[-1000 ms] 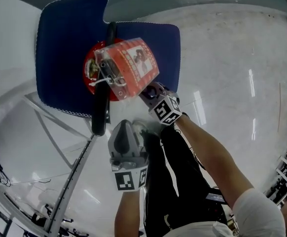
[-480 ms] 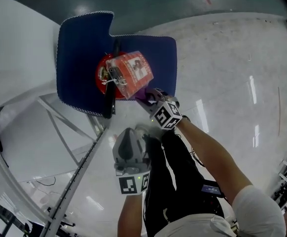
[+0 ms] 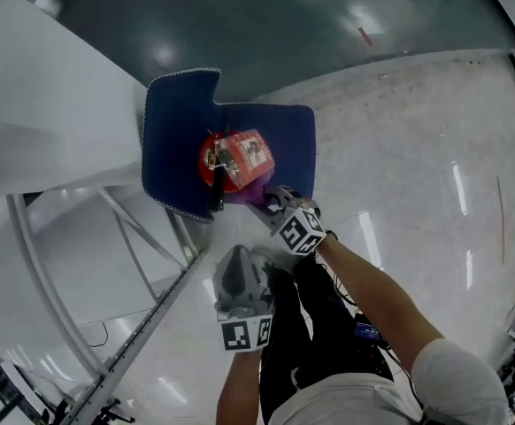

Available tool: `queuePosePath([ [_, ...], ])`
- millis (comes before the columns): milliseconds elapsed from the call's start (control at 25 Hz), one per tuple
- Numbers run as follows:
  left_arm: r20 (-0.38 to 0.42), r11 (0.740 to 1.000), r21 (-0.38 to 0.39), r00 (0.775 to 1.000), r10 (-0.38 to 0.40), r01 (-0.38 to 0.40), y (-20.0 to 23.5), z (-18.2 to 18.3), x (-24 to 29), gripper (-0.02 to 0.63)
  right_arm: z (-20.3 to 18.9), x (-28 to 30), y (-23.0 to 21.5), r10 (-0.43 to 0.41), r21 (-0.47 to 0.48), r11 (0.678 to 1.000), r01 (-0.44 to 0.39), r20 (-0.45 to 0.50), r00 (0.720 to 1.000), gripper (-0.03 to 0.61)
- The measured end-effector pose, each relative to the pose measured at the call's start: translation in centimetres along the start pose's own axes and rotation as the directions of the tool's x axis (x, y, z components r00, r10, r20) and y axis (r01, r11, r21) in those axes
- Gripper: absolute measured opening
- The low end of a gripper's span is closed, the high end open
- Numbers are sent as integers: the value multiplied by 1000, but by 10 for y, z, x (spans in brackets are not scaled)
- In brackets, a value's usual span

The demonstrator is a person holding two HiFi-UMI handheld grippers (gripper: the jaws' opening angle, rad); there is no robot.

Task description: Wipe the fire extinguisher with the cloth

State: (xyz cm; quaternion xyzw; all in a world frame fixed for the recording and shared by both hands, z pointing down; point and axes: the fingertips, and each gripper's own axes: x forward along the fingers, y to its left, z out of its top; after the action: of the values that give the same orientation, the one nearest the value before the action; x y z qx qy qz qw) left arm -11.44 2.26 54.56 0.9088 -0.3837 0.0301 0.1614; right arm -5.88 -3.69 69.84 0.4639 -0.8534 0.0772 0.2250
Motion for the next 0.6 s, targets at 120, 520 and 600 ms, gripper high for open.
queuePosePath([
  [120,4,1000,3,1000,5,-5,-5,12,-7,5,21,-8,0,-1,-3,1000,2,15,1000,55],
  [520,8,1000,12,1000,23,-23,-19,43,-26,5,59,-22,1,-12,20,1000,11,48,999,55],
  [600,7,1000,11,1000,22,-22,-19,47,-28,6,68,-26,3,-13,16,1000,12,59,998,55],
])
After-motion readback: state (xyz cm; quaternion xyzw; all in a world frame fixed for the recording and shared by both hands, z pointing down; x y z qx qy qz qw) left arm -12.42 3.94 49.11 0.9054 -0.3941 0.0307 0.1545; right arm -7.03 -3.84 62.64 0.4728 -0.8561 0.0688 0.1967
